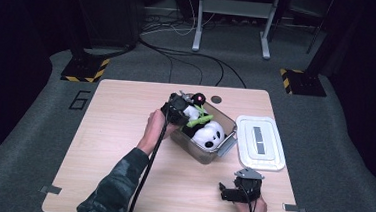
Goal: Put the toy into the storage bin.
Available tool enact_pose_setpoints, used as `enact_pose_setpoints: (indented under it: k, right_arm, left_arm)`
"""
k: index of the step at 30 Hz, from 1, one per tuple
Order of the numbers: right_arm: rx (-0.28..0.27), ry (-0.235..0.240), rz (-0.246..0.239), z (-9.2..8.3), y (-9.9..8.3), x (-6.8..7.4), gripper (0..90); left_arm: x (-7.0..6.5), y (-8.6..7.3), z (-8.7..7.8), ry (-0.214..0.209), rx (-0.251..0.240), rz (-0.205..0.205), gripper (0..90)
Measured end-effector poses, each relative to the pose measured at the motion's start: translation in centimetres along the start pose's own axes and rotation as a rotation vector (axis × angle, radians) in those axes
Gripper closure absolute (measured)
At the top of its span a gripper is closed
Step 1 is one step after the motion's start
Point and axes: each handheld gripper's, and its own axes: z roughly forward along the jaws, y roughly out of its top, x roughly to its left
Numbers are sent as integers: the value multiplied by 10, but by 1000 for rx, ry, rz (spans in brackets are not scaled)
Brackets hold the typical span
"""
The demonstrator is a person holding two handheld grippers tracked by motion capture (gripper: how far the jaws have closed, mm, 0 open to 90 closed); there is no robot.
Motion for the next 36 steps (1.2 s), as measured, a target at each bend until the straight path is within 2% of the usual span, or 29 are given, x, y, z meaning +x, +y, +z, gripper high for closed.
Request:
enact_pose_setpoints:
  k: [4, 7, 9, 10, 11, 12, 15, 16, 17, 19, 21, 23, 24, 31, 36]
  right_arm:
    - [0, -1, -4, 0, 0, 0, 21]
    - [1, 0, -2, 0, 0, 0, 21]
    - [-1, 2, 0, 0, 0, 0, 21]
    - [-1, 2, 0, 0, 0, 0, 21]
    - [-2, 1, 0, 0, 0, 0, 20]
    - [-2, 0, 1, 0, 0, 0, 21]
    - [0, 2, 1, 0, 0, 0, 20]
    - [-1, 2, 1, 0, 0, 0, 21]
    - [0, 2, 3, 0, 0, 0, 21]
    - [-1, 3, 0, 0, 0, 0, 23]
    - [-2, -1, -2, 0, 0, 0, 25]
    - [-2, -1, -4, 0, 0, 0, 25]
    - [-2, -1, -4, 0, 0, 0, 26]
    - [-6, 2, -6, 0, 0, 0, 27]
    - [-6, 3, -8, 0, 0, 0, 27]
  left_arm:
    - [7, 1, -8, -26, -20, -30, 532]
    - [13, 3, -20, -84, -78, -67, 442]
    - [11, 7, -28, -77, -135, -71, 417]
    - [11, 7, -28, -77, -135, -71, 418]
    - [10, 12, -30, -89, -141, -64, 418]
    - [6, 21, -29, -83, -143, -44, 409]
    - [2, 33, -16, -91, -99, -33, 450]
    - [2, 33, -16, -91, -99, -33, 476]
    - [-1, 37, -5, -86, -50, -15, 494]
    - [-1, 37, 5, -82, -6, -8, 544]
    - [0, 36, 9, -82, -2, -24, 587]
    - [-3, 37, 12, -65, 28, -5, 621]
    - [-3, 37, 14, -63, 40, -9, 634]
    - [-3, 35, 32, -57, 130, -18, 676]
    - [-6, 35, 38, -36, 169, 15, 687]
